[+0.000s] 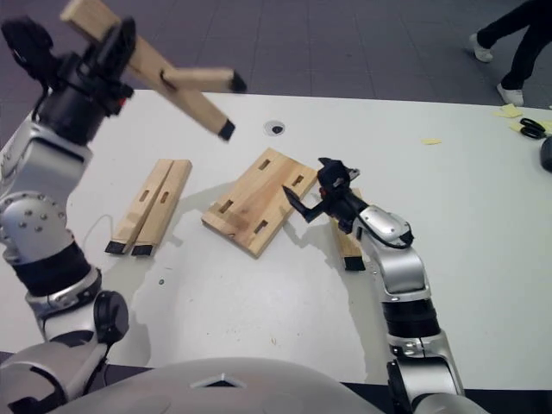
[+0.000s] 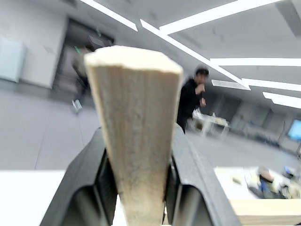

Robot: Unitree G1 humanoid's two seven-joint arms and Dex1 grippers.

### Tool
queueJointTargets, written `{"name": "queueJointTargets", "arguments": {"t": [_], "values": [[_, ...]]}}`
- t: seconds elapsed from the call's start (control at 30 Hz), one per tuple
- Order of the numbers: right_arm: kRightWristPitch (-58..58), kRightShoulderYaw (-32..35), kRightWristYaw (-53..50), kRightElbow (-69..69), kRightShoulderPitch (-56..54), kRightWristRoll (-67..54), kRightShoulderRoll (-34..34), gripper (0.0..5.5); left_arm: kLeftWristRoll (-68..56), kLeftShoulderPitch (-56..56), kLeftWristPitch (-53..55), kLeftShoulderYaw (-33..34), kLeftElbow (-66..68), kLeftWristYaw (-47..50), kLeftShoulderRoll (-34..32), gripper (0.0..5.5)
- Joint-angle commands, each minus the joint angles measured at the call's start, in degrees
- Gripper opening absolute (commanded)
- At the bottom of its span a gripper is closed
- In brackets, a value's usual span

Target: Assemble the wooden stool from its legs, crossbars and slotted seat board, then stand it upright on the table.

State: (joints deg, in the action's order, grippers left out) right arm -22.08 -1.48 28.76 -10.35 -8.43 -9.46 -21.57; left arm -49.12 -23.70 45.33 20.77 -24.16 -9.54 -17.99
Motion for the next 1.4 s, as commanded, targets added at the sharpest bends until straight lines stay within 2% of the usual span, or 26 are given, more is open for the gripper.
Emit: {"name": "queueJointTargets", "arguments": {"t": [0.03, 0.27, 0.53, 0.87, 1.1, 1.4], "values": [[-1.47, 2.4, -1.05, -2.35, 2.05, -0.87, -0.8, 5.4, -0.69, 7.0, 2.59, 0.06, -2.15, -2.53, -4.08, 1.03], [-1.95, 2.16, -1.94, -2.89, 2.86, -0.94, -0.68, 5.4, -0.04, 11.14, 2.39, -2.94, -2.39, -3.23, -3.97, 1.03], [-2.28, 0.78, -2.43, -3.4, 3.63, -0.94, 0.03, 5.4, -0.47, 9.06, 2.04, -4.67, -2.54, -2.21, -3.06, 1.03], [-2.18, 0.58, -2.88, -3.8, 3.16, -0.96, 0.58, 5.4, 7.7, 12.0, -2.7, -10.89, -1.67, -5.63, -5.09, 1.03], [-1.8, 0.61, -2.9, -3.51, 2.89, -0.33, 0.25, 5.4, 8.68, 13.59, -3.46, -9.86, -1.49, -6.92, -7.47, 1.03], [-1.12, -0.14, -3.28, -3.02, 2.24, 0.14, 0.67, 5.4, 10.05, 14.93, -4.93, -11.87, -1.37, -6.85, -7.34, 1.03]]}}
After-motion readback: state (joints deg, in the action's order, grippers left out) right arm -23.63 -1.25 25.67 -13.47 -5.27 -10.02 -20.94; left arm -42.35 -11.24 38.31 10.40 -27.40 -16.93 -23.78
